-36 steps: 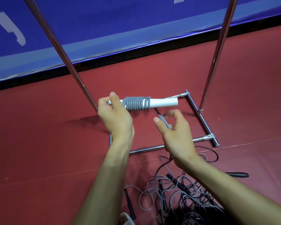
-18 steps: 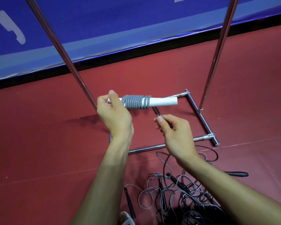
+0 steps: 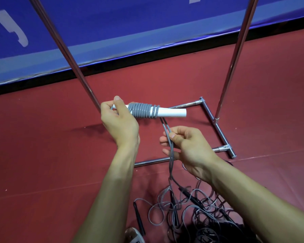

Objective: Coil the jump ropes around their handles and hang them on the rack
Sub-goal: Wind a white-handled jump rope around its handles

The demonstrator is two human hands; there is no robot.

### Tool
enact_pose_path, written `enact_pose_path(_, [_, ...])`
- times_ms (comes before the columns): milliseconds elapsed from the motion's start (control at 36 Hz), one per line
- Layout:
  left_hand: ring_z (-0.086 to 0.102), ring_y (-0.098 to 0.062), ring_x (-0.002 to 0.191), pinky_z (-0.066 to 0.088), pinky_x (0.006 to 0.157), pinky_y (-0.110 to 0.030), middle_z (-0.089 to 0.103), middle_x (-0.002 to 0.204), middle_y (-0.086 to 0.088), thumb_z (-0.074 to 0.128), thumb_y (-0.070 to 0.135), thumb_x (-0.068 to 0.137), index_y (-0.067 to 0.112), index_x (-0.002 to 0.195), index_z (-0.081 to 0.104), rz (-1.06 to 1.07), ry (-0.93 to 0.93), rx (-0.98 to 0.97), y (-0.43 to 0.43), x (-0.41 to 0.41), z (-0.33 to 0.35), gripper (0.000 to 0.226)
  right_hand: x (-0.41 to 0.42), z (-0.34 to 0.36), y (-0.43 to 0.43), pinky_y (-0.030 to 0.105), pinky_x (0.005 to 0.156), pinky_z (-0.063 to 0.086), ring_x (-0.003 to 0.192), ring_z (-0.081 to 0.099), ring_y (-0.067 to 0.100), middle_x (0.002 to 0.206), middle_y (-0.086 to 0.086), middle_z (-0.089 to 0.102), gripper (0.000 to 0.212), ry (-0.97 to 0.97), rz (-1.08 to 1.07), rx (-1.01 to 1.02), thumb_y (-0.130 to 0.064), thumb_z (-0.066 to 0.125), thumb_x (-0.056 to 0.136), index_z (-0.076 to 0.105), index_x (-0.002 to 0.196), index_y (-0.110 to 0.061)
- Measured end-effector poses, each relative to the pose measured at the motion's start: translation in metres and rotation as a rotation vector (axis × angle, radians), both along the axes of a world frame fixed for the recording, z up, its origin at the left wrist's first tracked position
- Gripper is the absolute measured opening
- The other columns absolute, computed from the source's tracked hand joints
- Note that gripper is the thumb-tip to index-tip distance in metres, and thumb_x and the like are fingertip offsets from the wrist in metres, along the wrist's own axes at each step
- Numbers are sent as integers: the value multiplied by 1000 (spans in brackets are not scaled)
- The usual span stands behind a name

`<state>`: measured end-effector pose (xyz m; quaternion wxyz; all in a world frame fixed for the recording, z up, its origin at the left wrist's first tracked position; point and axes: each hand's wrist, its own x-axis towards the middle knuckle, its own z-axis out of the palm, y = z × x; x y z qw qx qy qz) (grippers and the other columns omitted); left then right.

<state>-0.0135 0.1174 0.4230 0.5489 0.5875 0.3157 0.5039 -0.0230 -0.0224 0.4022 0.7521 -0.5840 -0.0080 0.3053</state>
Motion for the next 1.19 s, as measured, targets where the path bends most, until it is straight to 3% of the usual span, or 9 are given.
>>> enact_pose_path(167, [51, 7, 49, 35, 54, -9, 47, 63, 7, 49, 11, 100, 4, 82, 50, 1, -10, 12, -4, -2, 6, 19, 0, -2, -3, 25, 57, 57, 52, 59, 15, 64, 10, 56, 19, -55, -12, 23, 9, 44, 98, 60, 93, -1])
enact_pose_path(306, [44, 3, 47, 36, 56, -15, 43, 60, 8, 49, 15, 99, 14, 73, 46, 16, 9, 13, 1, -3, 8, 26, -5, 2, -3, 25, 51, 53, 45, 50, 12, 65, 6, 52, 25, -53, 43, 48, 14, 38, 97, 57, 98, -2])
enact_pose_path(444, [53, 10, 51, 35, 54, -9, 44, 62, 8, 47, 9, 100, 4, 82, 47, 24, 20, 63, -6, -7, 13, 19, -6, 9, -3, 15, 35, 21, 39, 26, 6, 60, 5, 42, 27, 55, -87, 112, 7, 36, 96, 56, 93, -10])
enact_pose_path(528, [51, 11, 51, 35, 55, -8, 43, 61, 8, 48, 7, 100, 10, 76, 43, 49, 28, 130, -4, -8, 16, 24, -16, 7, -3, 14, 36, 22, 36, 27, 7, 52, -2, 41, 4, -97, -71, 13, -8, 55, 97, 55, 96, -13])
enact_pose_path(611, [52, 10, 52, 34, 56, -9, 44, 59, 11, 48, 10, 99, 18, 74, 39, 59, 50, 213, 1, -10, 15, 28, -20, 1, -1, 16, 39, 23, 36, 25, 9, 47, -4, 36, 7, -230, -67, -69, -7, 60, 94, 55, 89, -8])
enact_pose_path(778, [69, -21, 68, 52, 69, -42, 66, 66, 1, 48, 23, 96, 30, 78, 38, 9, 77, 383, 10, -11, 3, 21, -12, 0, -4, 42, 60, 55, 50, 50, 15, 50, -6, 51, 22, -368, -31, -272, -12, 54, 98, 57, 76, -13])
enact_pose_path(944, [69, -25, 67, 52, 68, -49, 67, 67, -4, 47, 29, 95, 32, 79, 37, -18, 71, 426, 11, -12, -3, 19, -8, 10, -18, 30, 62, 31, 67, 46, 19, 54, -7, 50, 17, -735, 4, -619, -27, 61, 94, 57, 79, -21])
enact_pose_path(1056, [68, -19, 67, 52, 68, -40, 67, 67, 1, 47, 24, 97, 26, 81, 40, -43, 85, 469, 8, -13, -3, 18, -9, 12, -21, 34, 62, 35, 70, 47, 25, 66, 1, 53, 14, -866, 57, -702, -27, 62, 91, 53, 102, -27])
enact_pose_path(1194, [65, -1, 66, 49, 68, -25, 64, 69, 15, 48, 21, 97, 15, 85, 42, -109, 116, 556, 3, -15, -2, 15, 5, 23, -30, 43, 66, 49, 83, 60, 37, 85, 1, 64, 15, -1206, 8, -866, -34, 57, 94, 64, 99, -21])
